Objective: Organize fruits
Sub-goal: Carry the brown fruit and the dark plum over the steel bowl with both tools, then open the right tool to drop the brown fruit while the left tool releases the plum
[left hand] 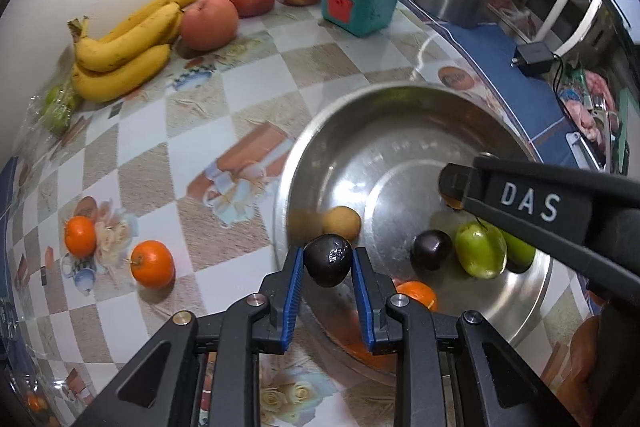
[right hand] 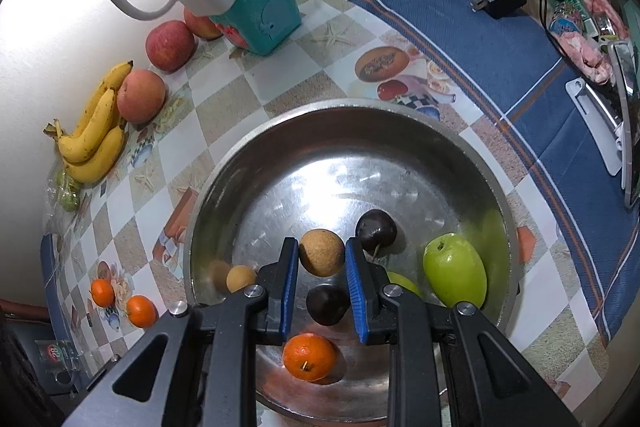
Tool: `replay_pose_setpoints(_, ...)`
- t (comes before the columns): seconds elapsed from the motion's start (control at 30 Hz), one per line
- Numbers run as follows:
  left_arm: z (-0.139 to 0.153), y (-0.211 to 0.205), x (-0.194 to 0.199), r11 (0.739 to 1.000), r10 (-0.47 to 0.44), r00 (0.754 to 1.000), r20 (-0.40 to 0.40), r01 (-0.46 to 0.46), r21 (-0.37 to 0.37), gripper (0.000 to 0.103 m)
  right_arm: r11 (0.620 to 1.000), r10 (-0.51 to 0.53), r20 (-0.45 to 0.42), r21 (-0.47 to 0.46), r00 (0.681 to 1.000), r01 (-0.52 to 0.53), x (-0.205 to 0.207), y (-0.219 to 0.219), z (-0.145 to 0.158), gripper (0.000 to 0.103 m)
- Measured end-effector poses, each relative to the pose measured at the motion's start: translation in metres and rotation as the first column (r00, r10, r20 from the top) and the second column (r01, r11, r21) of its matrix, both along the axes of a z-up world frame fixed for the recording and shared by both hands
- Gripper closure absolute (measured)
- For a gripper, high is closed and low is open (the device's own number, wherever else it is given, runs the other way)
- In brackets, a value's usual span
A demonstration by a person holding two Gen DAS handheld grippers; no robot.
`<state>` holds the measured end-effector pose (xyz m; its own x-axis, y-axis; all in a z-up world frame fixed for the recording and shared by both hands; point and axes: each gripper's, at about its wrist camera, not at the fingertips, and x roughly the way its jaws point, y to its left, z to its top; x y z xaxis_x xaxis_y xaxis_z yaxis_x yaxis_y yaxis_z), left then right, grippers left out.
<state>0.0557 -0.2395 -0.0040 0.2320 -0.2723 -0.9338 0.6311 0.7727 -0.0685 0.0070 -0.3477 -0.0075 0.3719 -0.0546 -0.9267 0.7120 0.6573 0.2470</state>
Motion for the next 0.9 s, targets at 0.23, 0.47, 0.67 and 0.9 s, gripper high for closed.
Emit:
replay_pose_setpoints(0.23, -0.008, -0.001, 0.000, 1.000, 0.002, 1.000, -0.017, -0.002, 0.009, 0.076, 1.000, 0.007, -0.015, 0.022, 1.000, -0.007, 0.002, 0.000, -0.008, 0.078)
replay_pose_setpoints(0.47, -0.008, -0.001, 0.000, 1.000, 0.002, 1.000, -0.021, -0.002, 0.004, 0.076, 1.000, 0.009, -0.018, 0.023, 1.000, -0.009, 0.004, 0.000, -0.009, 0.076)
replay_pose_setpoints(0.67, -0.006, -0.001, 0.000, 1.000, 0.005, 1.000, -0.021, -0.005, 0.000, 0.074, 1.000, 0.014, -0.019, 0.014, 1.000, -0.013, 0.006, 0.000, -0.007, 0.062)
replay_pose_setpoints(0.9, 0.002, 0.001, -0.001, 1.000, 0.012, 1.000, -0.007, -0.012, -0.027, 0.045, 1.000, 0.014, -0.005, -0.006, 1.000, -0.014, 0.004, -0.001, 0.002, 0.061)
